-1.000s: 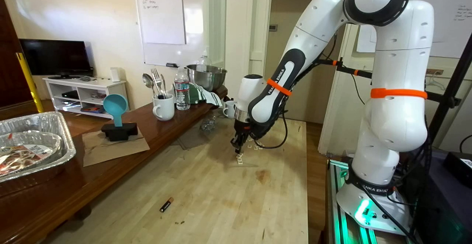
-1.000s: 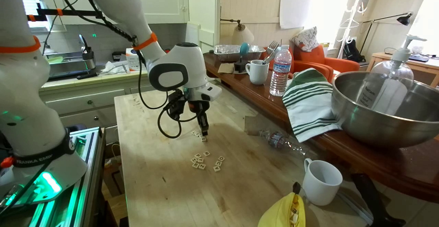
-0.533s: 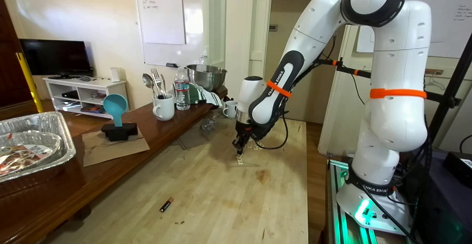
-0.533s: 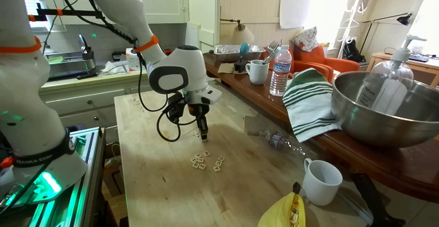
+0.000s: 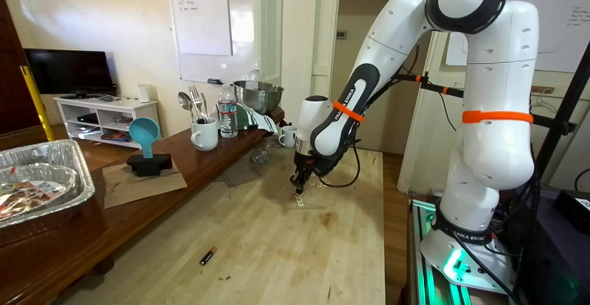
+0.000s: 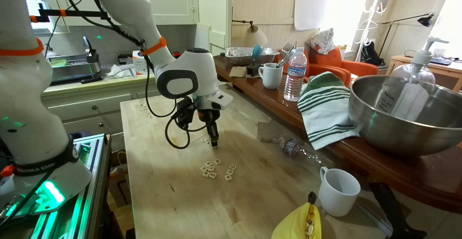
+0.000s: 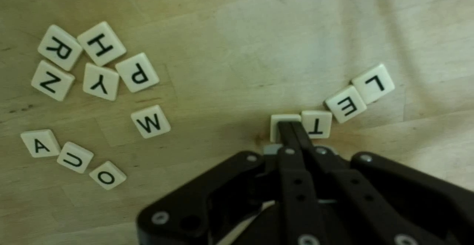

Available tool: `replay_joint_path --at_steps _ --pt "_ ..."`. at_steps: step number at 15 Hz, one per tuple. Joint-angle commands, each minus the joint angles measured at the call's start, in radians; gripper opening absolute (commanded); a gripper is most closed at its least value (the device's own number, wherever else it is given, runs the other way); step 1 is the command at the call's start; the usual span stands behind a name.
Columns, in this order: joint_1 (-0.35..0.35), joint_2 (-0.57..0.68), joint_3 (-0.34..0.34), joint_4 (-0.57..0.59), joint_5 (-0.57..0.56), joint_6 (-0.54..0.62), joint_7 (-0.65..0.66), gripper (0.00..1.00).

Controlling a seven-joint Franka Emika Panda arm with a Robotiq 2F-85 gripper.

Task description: Put one letter block into the line of letter blocks

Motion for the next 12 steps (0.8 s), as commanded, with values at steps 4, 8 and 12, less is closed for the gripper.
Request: replay_joint_path --at_steps 4,8,12 --pt "0.002 0.03 -0.004 0.015 -0.026 0.002 -0.014 0.0" --pt "-0.001 0.012 0.004 0.01 -0.019 0.002 -0.038 0.0" --pt "-0.006 -0.011 0.024 -0.004 0.005 0.003 -0.074 0.0"
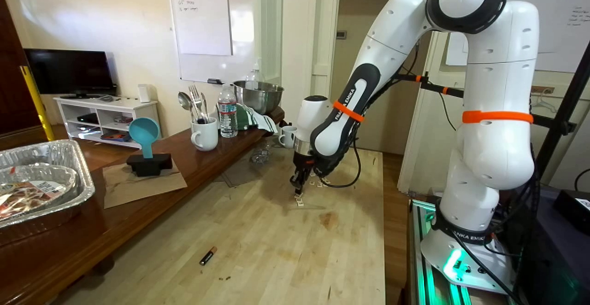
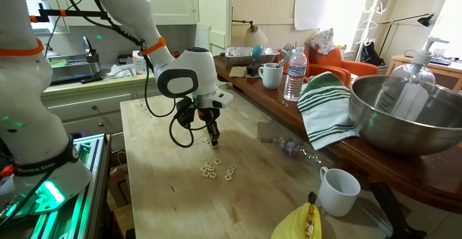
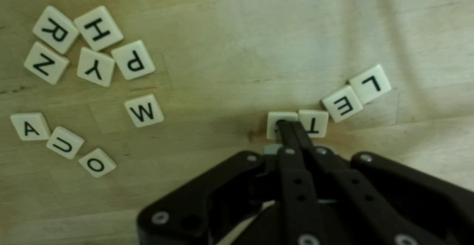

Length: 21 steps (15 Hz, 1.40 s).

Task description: Put one letter block into the line of letter blocks

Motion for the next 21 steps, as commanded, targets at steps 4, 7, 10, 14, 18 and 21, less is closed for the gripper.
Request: replay_joint_path --at_steps 4,7,10,14,18,21 --pt "-0.004 0.012 0.015 0.003 0.002 0.01 -0.026 0.0" --pt "-0.001 0.031 0.005 0.011 -0.015 0.014 -0.018 0.0" --pt "0.0 0.041 0.0 0.017 -0.036 0.009 -0.027 0.0" --pt "-0.003 0.04 0.0 0.013 -0.072 0.008 -0.076 0.0" --pt "-0.014 0.031 0.016 -0.003 -0.077 0.016 -0.164 0.0" --pt "-0.018 0.029 0.018 -0.006 -0.087 0.022 -0.225 0.0"
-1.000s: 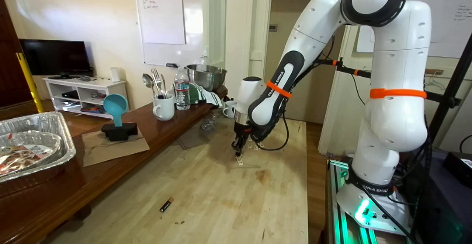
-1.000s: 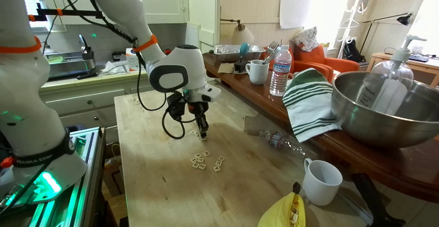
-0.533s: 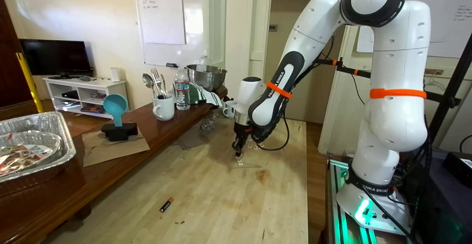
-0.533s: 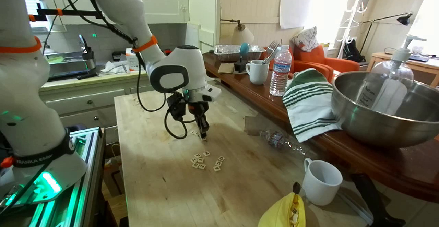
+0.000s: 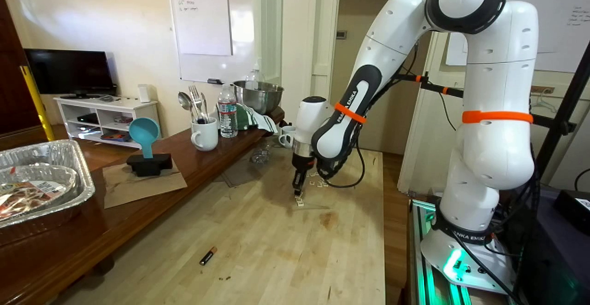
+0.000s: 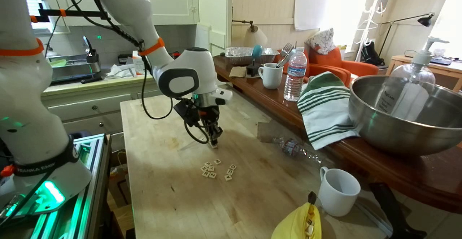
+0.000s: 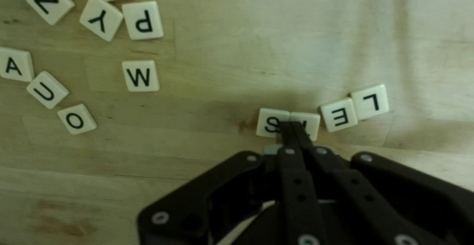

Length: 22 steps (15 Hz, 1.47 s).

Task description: Put one letter block into the line of letter blocks

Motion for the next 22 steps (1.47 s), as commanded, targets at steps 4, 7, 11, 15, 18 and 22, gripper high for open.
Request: replay_joint_path --at_steps 4,7,11,15,18,22 --pt "-0.022 0.021 0.016 -0.019 -0.029 0.032 -0.129 0.0" --pt "-0.022 0.018 0.015 -0.023 -0.043 0.035 -0.166 0.0" --pt "-0.026 0.015 0.018 -0.033 -0.063 0.045 -0.209 0.0" --pt "-0.027 0.011 0.017 -0.042 -0.084 0.05 -0.24 0.0" --pt "-0.03 0.005 0.019 -0.049 -0.095 0.046 -0.27 0.0" --pt "-0.034 -0.008 0.02 -0.064 -0.106 0.043 -0.308 0.0"
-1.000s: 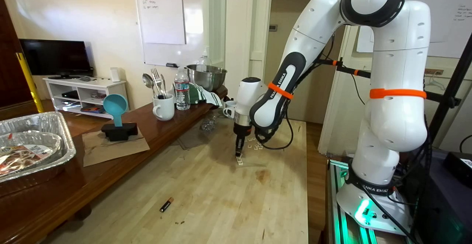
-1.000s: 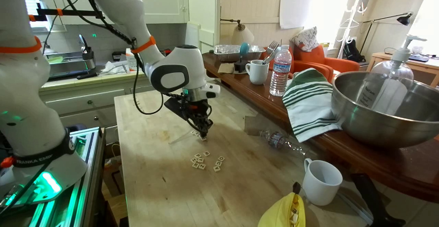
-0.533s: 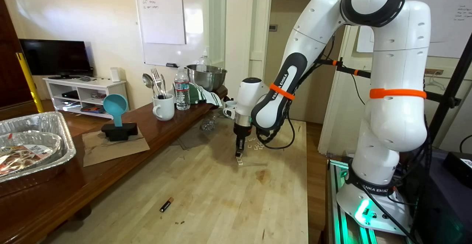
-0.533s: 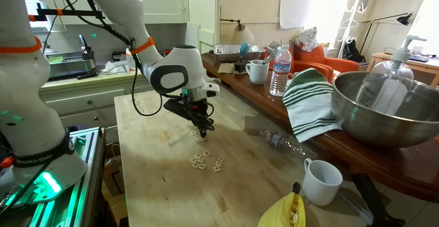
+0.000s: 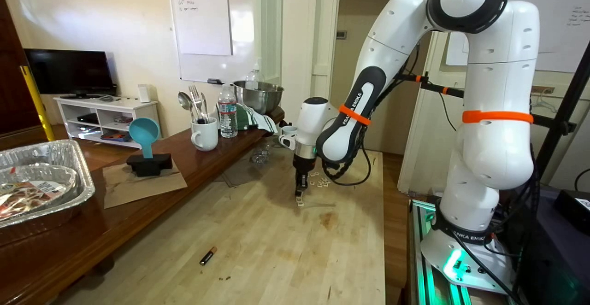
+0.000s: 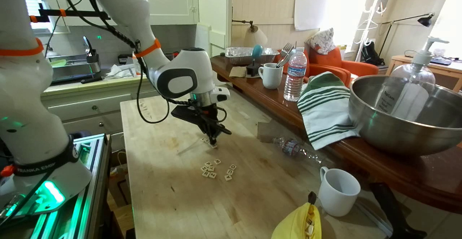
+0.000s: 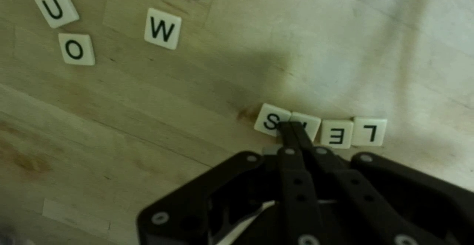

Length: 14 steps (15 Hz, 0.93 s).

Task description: Put one letter block into the line of letter blocks

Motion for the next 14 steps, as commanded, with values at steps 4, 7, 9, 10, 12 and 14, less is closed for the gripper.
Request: replay_joint_path --at_steps 4,7,9,10,12,14 --pt "-0.02 0.001 0.007 -0.047 -0.035 0.027 -0.041 0.0" --pt "-0.014 0.01 -0.001 -0.04 -0.061 0.036 -0.028 0.0" --pt "-0.009 0.016 -0.005 -0.035 -0.085 0.042 -0.018 0.0" --pt "-0.006 0.019 -0.008 -0.032 -0.099 0.043 -0.013 0.0" --pt "-0.004 0.022 -0.013 -0.027 -0.123 0.04 -0.002 0.0" --pt "-0.013 -0.012 0.008 -0.015 -0.087 0.003 -0.025 0.01"
